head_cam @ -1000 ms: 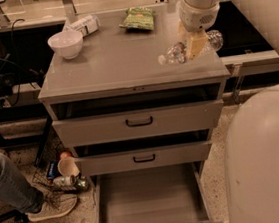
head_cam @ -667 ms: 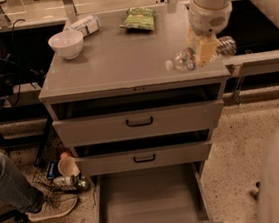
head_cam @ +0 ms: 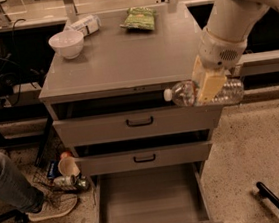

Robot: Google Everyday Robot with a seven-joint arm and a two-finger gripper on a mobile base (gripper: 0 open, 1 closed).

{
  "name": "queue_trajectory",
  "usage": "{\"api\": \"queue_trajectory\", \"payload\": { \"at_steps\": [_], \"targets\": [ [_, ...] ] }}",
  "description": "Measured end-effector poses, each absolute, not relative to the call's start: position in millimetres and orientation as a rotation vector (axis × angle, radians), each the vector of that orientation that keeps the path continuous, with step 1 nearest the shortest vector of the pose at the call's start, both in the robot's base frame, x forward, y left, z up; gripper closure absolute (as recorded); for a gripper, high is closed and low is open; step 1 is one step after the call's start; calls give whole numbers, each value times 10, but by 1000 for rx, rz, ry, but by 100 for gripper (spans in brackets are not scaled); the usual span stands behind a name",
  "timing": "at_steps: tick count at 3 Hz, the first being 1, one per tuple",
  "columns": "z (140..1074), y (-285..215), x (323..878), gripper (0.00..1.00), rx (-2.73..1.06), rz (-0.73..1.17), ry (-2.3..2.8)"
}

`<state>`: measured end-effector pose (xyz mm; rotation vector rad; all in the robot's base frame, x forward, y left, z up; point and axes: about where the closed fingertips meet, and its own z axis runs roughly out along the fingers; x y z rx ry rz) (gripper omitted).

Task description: Place water bottle into bottom drawer

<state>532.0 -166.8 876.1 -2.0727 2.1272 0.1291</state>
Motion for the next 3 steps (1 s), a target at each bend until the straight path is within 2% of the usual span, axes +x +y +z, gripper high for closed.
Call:
{"api": "queue_trajectory", "payload": {
  "at_steps": [1,2,3],
  "targets": [
    [8694,-1555,5215,100,-2035,225,2112],
    [8631,-1517,5224,100,-2030,243,2108],
    [8249,-1280,5117,100,-1986,358,2110]
  ]
}}
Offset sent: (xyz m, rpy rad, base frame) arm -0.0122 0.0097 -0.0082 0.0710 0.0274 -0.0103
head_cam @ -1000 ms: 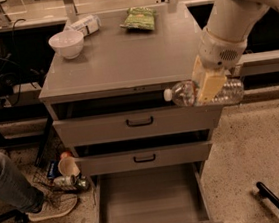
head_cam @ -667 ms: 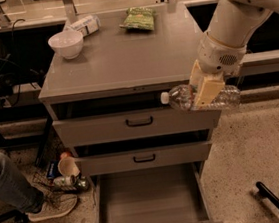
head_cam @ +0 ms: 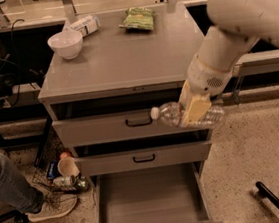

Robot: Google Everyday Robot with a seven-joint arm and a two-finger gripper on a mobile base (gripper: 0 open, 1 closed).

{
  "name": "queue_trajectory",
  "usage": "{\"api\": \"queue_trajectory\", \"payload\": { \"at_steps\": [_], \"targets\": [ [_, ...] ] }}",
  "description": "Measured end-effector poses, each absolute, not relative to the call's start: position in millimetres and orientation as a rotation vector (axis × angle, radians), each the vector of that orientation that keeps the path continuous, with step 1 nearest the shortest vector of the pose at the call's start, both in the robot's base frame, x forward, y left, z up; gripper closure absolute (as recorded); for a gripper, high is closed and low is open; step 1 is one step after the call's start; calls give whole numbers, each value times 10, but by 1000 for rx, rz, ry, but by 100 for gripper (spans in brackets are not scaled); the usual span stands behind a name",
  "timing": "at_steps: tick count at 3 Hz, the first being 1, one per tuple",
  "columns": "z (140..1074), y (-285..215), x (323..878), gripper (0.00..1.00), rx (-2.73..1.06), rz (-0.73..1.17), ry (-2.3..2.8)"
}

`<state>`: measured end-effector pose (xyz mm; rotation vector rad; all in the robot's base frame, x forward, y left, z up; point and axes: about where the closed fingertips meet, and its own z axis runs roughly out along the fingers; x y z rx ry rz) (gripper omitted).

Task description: Place water bottle into bottom drawer

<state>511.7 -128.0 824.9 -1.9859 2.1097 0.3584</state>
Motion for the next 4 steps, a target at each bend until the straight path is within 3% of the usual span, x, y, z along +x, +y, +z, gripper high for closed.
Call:
{"api": "queue_trajectory", "payload": {
  "at_steps": [2,4],
  "targets": [
    [6627,-544,4400,100,-1808,766,2096],
    [6494,-469,4513,100,-1749,724,2088]
  ]
}}
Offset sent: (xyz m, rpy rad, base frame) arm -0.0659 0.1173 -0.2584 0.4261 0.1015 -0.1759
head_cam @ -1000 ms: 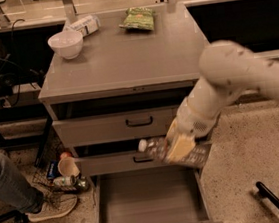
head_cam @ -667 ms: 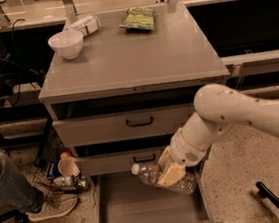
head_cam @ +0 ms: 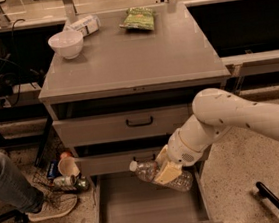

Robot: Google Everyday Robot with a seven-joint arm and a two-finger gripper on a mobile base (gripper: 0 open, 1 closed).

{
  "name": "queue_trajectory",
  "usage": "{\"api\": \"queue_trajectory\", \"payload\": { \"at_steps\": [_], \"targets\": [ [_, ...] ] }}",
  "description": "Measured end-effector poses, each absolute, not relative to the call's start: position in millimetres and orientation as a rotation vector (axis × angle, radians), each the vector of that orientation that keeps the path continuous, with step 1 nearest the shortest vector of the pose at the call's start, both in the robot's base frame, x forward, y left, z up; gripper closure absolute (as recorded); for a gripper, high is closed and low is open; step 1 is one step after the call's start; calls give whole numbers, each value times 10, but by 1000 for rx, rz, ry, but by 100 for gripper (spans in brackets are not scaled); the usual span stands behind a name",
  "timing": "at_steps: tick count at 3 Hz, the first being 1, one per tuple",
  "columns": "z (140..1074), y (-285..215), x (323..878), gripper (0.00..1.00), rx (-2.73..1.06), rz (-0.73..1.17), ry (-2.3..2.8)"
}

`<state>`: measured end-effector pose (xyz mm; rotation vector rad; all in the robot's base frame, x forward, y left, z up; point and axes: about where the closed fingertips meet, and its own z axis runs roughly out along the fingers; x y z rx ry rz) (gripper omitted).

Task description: Place water bottle into bottom drawer

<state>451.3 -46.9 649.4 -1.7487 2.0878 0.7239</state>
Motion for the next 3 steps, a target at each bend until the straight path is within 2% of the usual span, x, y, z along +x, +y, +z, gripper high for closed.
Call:
{"api": "queue_trajectory", "payload": {
  "at_steps": [1,3],
  "targets": [
    [6177,-426,4475,100,-1661,745,2104],
    [4701,-132,4699,100,-1453,799,2065]
  ]
}}
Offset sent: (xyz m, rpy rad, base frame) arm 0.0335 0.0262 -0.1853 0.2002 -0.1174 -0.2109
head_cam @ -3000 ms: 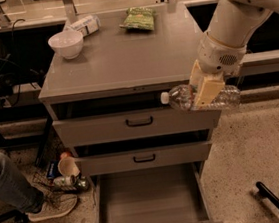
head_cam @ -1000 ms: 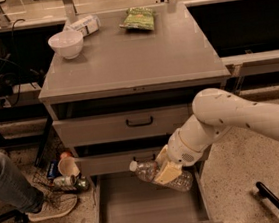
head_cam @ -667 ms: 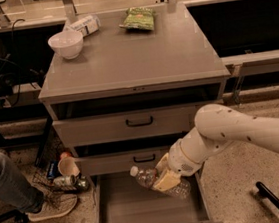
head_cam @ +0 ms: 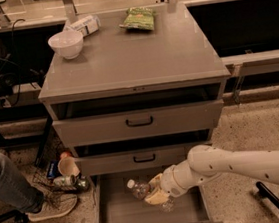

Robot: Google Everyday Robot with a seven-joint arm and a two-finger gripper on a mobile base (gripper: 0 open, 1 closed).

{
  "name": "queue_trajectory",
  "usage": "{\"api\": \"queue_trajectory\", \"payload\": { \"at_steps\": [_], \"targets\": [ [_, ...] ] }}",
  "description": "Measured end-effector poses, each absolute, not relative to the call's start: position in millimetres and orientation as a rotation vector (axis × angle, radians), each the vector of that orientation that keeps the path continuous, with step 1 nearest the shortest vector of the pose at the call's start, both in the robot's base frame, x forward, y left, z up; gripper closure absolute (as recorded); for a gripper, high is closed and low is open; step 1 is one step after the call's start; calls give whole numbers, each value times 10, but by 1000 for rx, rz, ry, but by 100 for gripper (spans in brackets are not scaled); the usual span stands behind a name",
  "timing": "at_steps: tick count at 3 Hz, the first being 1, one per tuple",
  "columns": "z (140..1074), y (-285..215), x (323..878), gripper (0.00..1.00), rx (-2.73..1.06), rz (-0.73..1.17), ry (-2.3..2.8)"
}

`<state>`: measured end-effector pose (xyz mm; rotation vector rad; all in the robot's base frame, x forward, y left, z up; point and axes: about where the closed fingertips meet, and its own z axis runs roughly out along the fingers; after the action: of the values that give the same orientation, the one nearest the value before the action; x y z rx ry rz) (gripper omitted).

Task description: Place water bottle into bottom drawer

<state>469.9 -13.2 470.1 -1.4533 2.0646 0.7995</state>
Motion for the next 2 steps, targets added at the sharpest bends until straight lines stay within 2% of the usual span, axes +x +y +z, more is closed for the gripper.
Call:
{"api": "queue_trajectory", "payload": {
  "at_steps": [2],
  "targets": [
    [4291,-62,4828,100,-1462,737,2040]
  ]
}}
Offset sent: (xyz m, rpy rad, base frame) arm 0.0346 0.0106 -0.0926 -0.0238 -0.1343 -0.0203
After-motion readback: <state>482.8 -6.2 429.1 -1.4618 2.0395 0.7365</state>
